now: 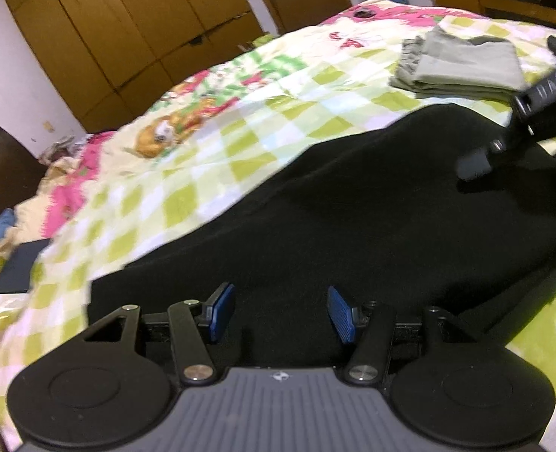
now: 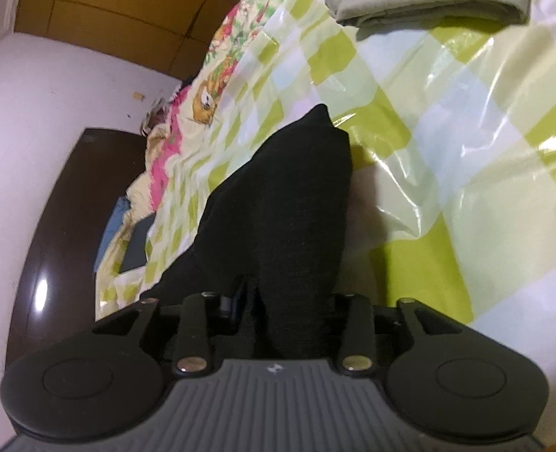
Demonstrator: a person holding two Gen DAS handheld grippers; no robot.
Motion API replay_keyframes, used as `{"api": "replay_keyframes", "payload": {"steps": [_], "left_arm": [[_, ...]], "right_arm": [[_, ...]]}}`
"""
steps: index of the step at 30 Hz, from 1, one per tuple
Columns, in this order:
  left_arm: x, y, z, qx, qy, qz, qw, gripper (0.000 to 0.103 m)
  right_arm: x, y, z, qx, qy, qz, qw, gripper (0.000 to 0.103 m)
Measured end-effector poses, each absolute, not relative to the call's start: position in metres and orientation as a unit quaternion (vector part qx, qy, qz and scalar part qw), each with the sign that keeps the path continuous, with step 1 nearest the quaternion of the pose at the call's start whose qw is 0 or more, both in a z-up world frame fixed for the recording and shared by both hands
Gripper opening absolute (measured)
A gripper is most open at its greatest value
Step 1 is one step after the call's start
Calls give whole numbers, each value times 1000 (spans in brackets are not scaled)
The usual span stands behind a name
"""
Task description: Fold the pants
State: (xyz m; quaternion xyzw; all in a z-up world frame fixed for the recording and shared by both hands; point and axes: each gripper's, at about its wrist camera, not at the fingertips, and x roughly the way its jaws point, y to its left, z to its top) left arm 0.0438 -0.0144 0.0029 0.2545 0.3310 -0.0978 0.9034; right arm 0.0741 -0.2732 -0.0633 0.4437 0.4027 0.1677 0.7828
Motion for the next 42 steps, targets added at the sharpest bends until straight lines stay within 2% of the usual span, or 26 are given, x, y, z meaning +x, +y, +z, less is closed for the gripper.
{"api": "replay_keyframes", "payload": {"steps": [8, 19, 24, 31, 33, 38, 42], "left_arm": [[64, -19, 4, 258, 341, -44, 903, 68], [143, -42, 1, 285, 320, -3, 903, 68], [170, -30, -15, 263, 341, -16, 903, 68], [142, -9, -15, 208, 322, -46, 922, 67], [132, -5, -11, 199, 314, -57, 926, 67], [113, -1, -21, 223, 298, -70, 926, 67], [95, 13, -9, 162, 290, -97, 938, 67]], "right_arm": [[73, -292, -88, 486, 395, 199, 754, 25], [78, -299, -96, 503, 397, 222, 735, 25], [78, -299, -97, 502, 398, 217, 736, 25], [77, -291, -92, 484, 402, 198, 751, 24], [77, -290, -90, 488, 401, 188, 752, 26], [76, -279, -74, 463, 403, 166, 772, 28], [77, -273, -71, 448, 415, 148, 778, 31]]}}
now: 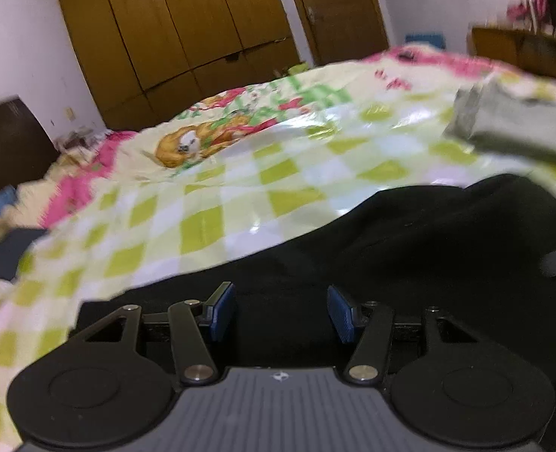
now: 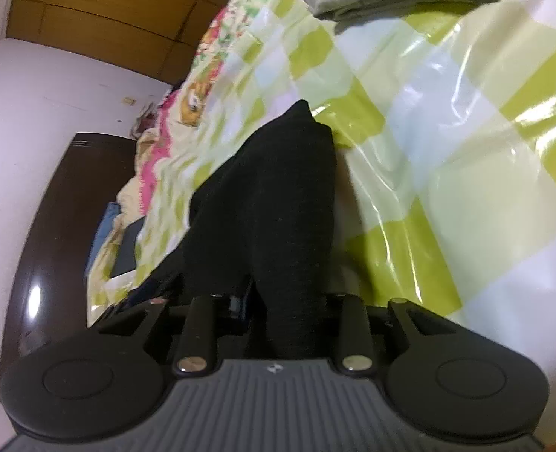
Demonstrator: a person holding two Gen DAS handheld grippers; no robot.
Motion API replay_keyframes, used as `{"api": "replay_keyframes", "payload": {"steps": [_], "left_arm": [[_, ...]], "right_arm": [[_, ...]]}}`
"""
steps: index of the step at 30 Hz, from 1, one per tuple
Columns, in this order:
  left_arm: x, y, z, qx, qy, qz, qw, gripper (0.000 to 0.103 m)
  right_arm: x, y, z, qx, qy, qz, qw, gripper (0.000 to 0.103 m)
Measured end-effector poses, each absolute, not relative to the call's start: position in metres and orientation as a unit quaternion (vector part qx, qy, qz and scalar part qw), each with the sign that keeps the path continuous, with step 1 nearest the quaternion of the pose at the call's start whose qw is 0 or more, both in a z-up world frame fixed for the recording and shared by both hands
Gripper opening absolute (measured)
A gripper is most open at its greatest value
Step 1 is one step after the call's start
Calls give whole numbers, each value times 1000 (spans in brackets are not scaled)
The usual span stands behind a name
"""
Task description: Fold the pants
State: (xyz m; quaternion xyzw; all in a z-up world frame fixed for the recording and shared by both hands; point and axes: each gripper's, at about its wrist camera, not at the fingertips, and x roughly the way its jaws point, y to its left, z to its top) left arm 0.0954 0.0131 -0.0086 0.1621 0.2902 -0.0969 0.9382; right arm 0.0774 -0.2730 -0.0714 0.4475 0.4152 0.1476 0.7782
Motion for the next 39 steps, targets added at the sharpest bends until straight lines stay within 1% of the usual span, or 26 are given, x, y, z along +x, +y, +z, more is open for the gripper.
{"api": "replay_keyframes", "payload": {"steps": [3, 6, 12, 15, 17, 23, 29, 32, 37, 39], "left_arm": [[83, 10, -27, 195, 308, -109, 925, 67], [65, 14, -36, 210, 295, -108, 926, 67], [64, 25, -17, 165, 285, -117, 937, 67], [76, 26, -29, 158, 308, -116, 931, 68], [74, 28, -39, 155, 302, -117, 933, 68], [69, 31, -42, 144, 295, -117, 937, 68], [63, 36, -38, 135, 297, -130, 936, 68], [58, 43, -31, 113, 290, -135, 941, 68], [104, 53, -31, 41, 319, -129, 938, 68], [114, 53, -24, 27, 316, -122, 940, 68]], "right_arm": [[78, -273, -71, 458, 417, 136, 773, 32], [73, -271, -61, 455, 409, 131, 781, 30], [74, -259, -34, 421, 408, 121, 801, 27], [75, -255, -22, 419, 401, 123, 805, 25], [76, -250, -11, 418, 394, 130, 808, 23], [84, -222, 23, 402, 381, 152, 819, 22], [102, -174, 51, 369, 383, 179, 828, 23], [108, -151, 59, 356, 390, 185, 829, 23], [95, -130, 72, 321, 400, 191, 837, 23], [85, -134, 72, 323, 400, 183, 838, 23]]}}
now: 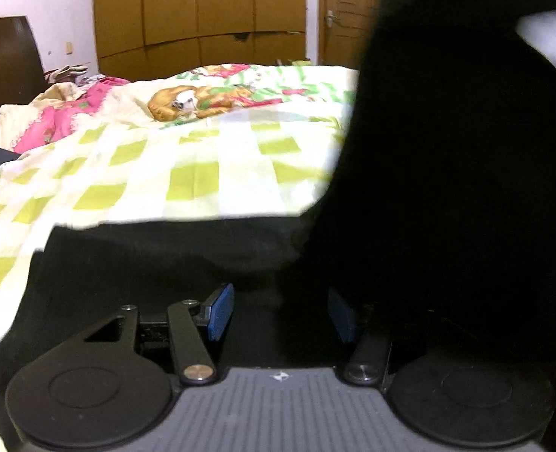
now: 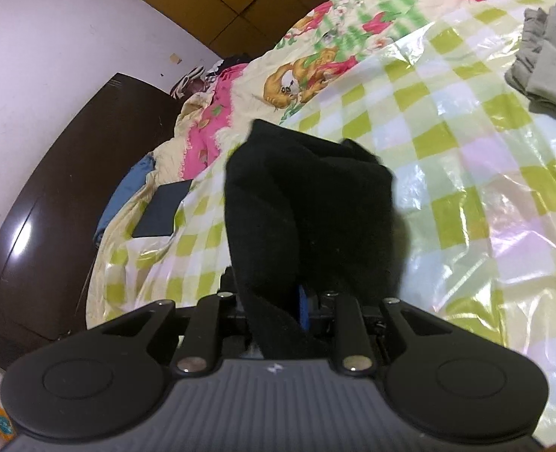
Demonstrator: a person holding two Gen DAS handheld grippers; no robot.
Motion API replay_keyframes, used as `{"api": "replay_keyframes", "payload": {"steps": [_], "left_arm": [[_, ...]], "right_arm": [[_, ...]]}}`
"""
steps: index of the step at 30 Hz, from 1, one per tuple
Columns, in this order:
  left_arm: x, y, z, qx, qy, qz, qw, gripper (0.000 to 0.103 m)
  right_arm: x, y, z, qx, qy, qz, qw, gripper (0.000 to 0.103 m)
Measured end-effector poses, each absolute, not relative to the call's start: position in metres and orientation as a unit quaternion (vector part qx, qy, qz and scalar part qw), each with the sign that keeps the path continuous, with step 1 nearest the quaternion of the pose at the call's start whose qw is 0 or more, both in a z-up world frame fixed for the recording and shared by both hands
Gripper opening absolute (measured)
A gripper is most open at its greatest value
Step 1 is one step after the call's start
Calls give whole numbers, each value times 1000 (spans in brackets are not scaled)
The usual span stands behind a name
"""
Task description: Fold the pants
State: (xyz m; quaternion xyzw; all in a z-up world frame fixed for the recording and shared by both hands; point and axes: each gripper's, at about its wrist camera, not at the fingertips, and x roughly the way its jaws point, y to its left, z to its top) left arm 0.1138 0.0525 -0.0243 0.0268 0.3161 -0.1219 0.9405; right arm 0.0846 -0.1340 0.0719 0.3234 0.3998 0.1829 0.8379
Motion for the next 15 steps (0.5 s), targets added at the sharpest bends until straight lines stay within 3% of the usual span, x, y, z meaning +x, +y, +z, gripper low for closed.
{"api": "replay_keyframes", "payload": {"steps": [5, 11, 15], "left_arm": [[136, 62, -12, -41, 366, -125, 921, 69], [153, 32, -8, 16, 354, -116, 928, 68], [181, 33, -9, -6, 375, -117, 920, 68]], "right_arm": [[69, -159, 64, 357, 398, 149, 832, 22], [70, -175, 54, 394, 394, 134, 820, 22], [72, -181, 50, 400, 394, 120, 819, 22]]}}
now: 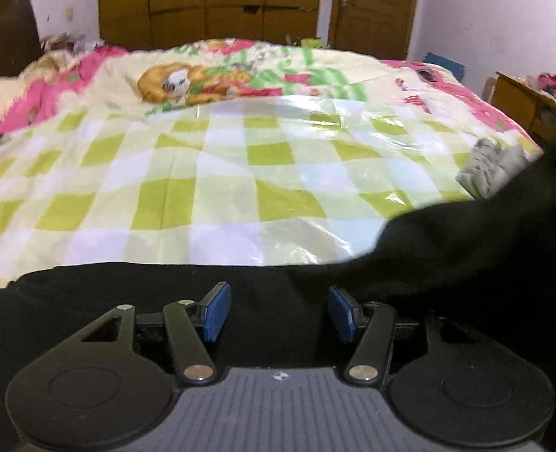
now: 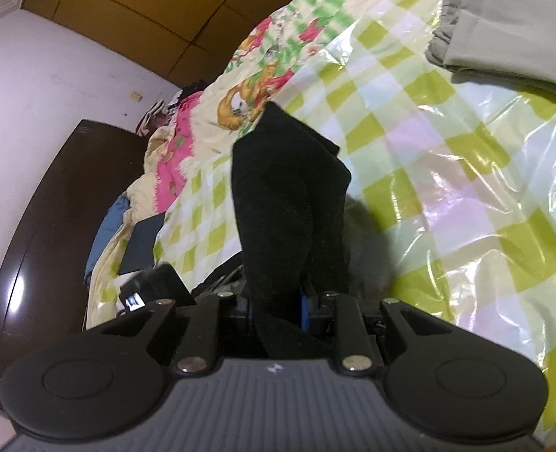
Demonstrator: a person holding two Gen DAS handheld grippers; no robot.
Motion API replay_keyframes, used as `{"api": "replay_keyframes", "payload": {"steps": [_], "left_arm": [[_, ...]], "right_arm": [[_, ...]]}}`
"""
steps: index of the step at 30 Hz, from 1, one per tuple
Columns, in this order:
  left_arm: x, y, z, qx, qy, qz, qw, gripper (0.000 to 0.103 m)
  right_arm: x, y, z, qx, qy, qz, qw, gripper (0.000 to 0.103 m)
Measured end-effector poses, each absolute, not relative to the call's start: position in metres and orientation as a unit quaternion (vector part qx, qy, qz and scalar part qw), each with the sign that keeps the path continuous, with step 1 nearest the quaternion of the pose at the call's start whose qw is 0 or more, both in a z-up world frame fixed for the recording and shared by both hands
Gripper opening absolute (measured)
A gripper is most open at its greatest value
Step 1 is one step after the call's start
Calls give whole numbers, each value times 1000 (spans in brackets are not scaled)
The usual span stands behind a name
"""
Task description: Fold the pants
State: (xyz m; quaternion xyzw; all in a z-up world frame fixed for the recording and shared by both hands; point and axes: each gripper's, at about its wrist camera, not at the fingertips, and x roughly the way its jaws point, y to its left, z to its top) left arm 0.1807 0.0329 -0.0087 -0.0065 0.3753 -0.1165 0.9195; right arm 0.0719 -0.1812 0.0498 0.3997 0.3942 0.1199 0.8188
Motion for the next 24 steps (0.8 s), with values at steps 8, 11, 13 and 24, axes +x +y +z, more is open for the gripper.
{"api": "replay_keyframes", "payload": {"steps": [8, 11, 13, 24], "left_arm": [[116, 63, 6, 29, 279, -107, 954, 69], [85, 56, 3, 93, 248, -138, 955, 69], [68, 45, -6, 155, 243, -147, 946, 70], [44, 68, -20, 181, 251, -132, 942, 71]], "right_arm": [[79, -199, 36, 439, 392, 89, 804, 22], [80, -197, 38, 438, 392, 86, 804, 22], [81, -193, 40, 436, 394, 86, 805, 22], [111, -111, 65, 371, 409, 117, 826, 23]]}}
